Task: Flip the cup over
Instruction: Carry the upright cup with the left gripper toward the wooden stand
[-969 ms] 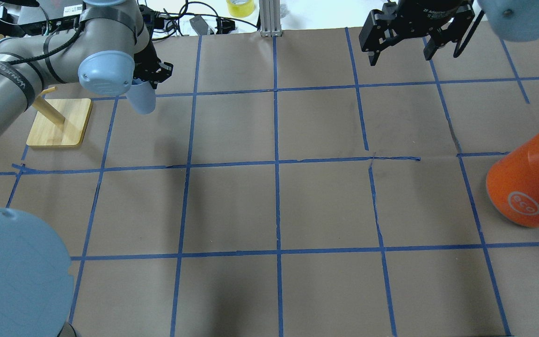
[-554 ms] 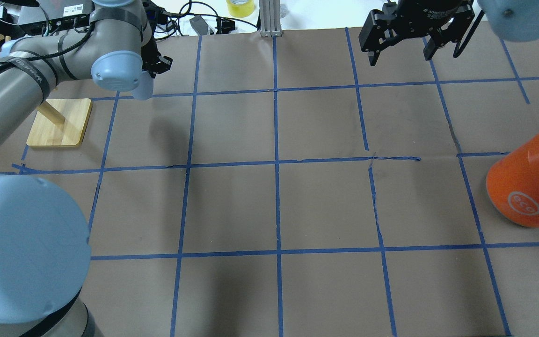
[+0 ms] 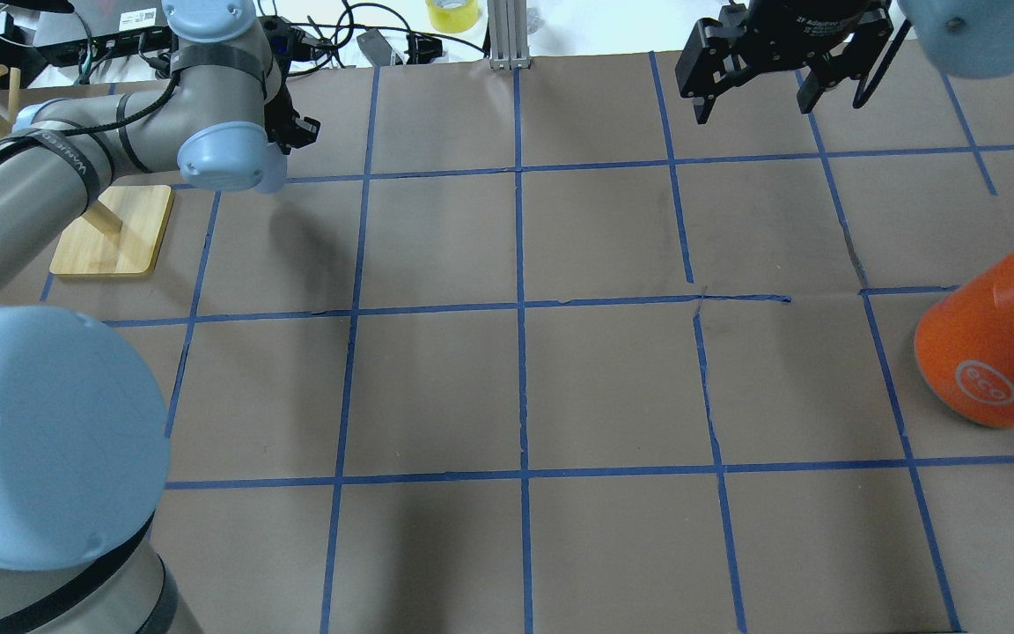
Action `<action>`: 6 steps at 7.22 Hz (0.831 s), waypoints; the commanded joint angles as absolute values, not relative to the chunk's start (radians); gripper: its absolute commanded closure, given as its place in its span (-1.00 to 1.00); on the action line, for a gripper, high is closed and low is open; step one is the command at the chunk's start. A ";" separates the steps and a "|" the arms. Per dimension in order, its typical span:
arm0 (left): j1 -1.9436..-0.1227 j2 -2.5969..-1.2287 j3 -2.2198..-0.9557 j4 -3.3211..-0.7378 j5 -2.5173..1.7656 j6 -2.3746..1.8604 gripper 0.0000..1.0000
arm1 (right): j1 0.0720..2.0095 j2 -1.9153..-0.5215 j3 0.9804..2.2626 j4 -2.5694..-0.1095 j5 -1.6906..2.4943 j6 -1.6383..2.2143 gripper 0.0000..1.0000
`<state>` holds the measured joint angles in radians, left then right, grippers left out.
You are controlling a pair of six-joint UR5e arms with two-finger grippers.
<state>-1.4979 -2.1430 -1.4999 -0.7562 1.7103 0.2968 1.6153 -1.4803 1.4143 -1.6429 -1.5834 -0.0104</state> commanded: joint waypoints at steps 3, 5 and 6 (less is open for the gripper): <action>-1.486 -2.100 -1.620 -0.635 1.647 0.155 1.00 | 1.615 -1.480 1.414 -1.643 -1.586 -0.011 -1.00; -1.502 -2.097 -1.631 -0.634 1.641 0.149 1.00 | 1.615 -1.480 1.414 -1.635 -1.589 -0.011 -1.00; -1.502 -2.097 -1.631 -0.634 1.640 0.147 1.00 | 1.615 -1.480 1.414 -1.643 -1.583 -0.011 -1.00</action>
<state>-1.4988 -2.0980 -1.6272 -0.6342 1.6427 0.1503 1.6153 -1.4802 1.4143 -1.6383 -1.5867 -0.0103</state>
